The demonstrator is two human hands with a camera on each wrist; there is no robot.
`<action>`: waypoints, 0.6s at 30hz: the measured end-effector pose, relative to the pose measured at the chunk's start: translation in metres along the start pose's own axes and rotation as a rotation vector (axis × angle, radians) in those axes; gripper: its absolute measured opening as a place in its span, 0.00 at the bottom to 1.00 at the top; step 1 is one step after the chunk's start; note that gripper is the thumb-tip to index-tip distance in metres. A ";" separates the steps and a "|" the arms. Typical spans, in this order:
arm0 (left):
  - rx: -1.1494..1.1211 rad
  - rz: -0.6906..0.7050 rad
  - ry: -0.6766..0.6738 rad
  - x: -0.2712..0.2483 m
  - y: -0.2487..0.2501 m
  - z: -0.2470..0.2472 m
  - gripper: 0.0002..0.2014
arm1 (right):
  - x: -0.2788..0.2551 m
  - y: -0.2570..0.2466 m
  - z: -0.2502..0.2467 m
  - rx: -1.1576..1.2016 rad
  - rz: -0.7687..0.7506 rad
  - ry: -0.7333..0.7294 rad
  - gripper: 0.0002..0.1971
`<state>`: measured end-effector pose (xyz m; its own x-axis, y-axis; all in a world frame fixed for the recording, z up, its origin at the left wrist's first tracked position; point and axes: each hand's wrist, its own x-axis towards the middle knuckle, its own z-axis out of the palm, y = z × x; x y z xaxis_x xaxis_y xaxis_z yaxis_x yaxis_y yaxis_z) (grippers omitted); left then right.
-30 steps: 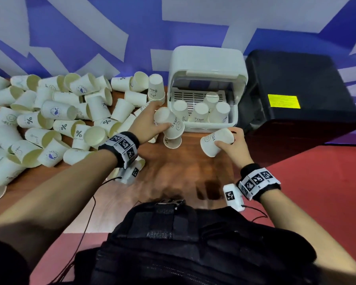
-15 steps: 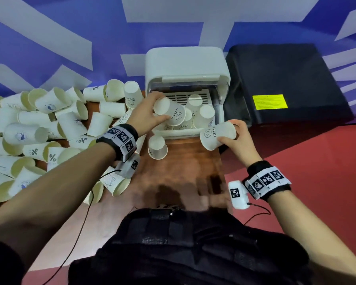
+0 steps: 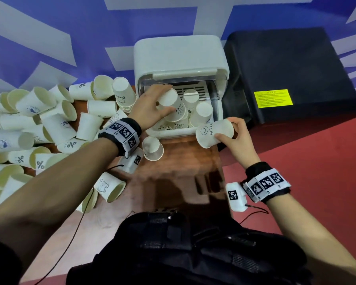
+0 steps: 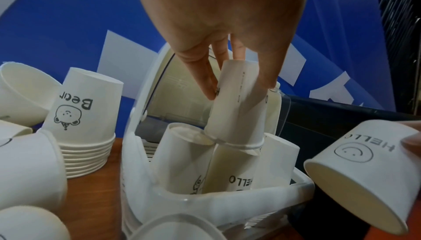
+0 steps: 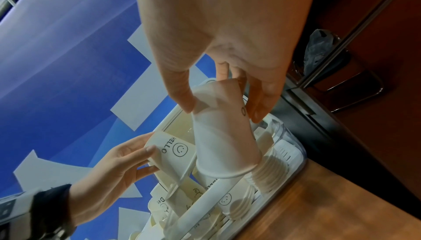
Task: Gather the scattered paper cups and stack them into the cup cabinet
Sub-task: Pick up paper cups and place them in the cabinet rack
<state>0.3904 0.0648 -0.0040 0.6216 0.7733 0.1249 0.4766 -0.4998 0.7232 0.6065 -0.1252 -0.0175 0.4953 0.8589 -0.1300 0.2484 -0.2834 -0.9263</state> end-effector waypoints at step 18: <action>0.015 -0.051 -0.236 0.004 -0.010 0.034 0.28 | -0.006 -0.005 -0.004 0.023 0.019 -0.019 0.25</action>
<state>0.4095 0.0593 -0.0343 0.7237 0.6861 -0.0749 0.5191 -0.4696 0.7142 0.6055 -0.1309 -0.0109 0.4834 0.8617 -0.1542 0.2199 -0.2900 -0.9314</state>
